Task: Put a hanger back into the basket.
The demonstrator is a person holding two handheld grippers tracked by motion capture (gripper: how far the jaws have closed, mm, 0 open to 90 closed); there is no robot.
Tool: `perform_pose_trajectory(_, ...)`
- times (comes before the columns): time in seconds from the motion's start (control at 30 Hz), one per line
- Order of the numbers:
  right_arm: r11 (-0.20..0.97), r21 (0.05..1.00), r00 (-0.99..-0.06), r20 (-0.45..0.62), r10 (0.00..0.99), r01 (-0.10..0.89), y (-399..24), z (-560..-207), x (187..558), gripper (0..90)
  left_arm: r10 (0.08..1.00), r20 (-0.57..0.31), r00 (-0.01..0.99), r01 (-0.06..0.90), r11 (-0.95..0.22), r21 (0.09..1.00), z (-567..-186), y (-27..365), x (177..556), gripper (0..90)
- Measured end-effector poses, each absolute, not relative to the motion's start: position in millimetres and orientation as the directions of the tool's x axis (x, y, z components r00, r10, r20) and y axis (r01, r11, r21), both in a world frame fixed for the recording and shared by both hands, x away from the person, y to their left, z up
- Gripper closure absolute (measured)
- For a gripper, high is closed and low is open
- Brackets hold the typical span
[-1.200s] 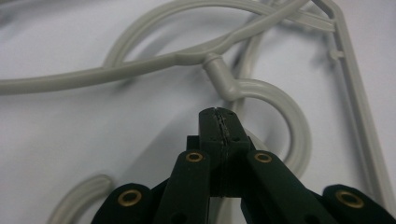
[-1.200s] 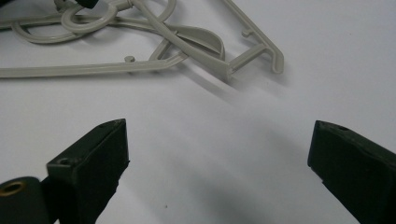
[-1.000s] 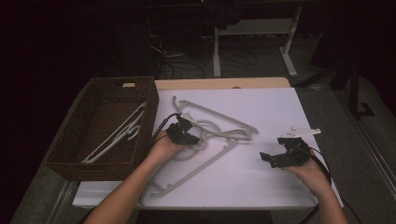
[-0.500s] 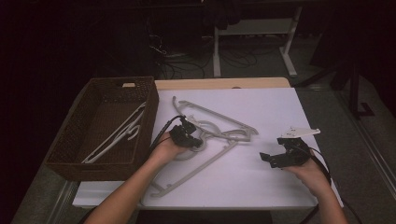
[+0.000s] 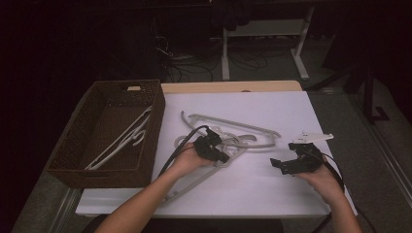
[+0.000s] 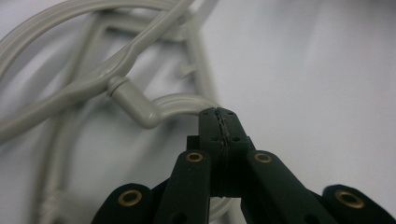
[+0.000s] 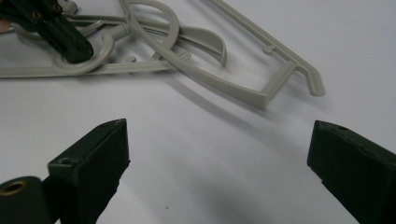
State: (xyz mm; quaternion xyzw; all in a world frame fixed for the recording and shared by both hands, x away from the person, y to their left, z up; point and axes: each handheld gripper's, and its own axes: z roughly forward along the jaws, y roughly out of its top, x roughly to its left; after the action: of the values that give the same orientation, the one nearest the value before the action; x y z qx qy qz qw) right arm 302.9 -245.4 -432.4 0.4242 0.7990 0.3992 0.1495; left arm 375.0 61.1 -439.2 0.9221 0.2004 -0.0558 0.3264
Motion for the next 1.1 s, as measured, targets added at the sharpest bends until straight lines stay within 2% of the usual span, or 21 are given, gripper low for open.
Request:
perform_pose_trajectory(0.4, 0.320, 0.766, -0.595, 0.099, 0.798, 0.557, -246, -432, 303, 5.3, 0.255, -0.287, 0.923, 0.381, -0.701, 0.603, -442, 26, 361, 90.0)
perform_pose_trajectory(0.67, 0.316, 0.769, -0.593, 0.099, 0.799, 0.555, -247, -432, 303, 5.3, 0.211, -0.293, 0.932, 0.354, -0.693, 0.628, -442, 5, 354, 89.0)
perform_pose_trajectory(0.8, 0.310, 0.771, -0.590, 0.104, 0.800, 0.556, -248, -432, 302, 5.3, 0.239, -0.226, 0.944, 0.329, -0.684, 0.651, -428, 18, 362, 79.9)
perform_pose_trajectory(0.97, 0.308, 0.771, -0.588, 0.104, 0.802, 0.558, -250, -432, 302, 5.3, 0.301, -0.117, 0.947, 0.299, -0.681, 0.669, -405, 55, 385, 70.4)
perform_pose_trajectory(1.1, 0.310, 0.770, -0.588, 0.104, 0.802, 0.558, -249, -432, 302, 5.3, 0.334, -0.086, 0.939, 0.303, -0.680, 0.668, -403, 80, 401, 63.7)
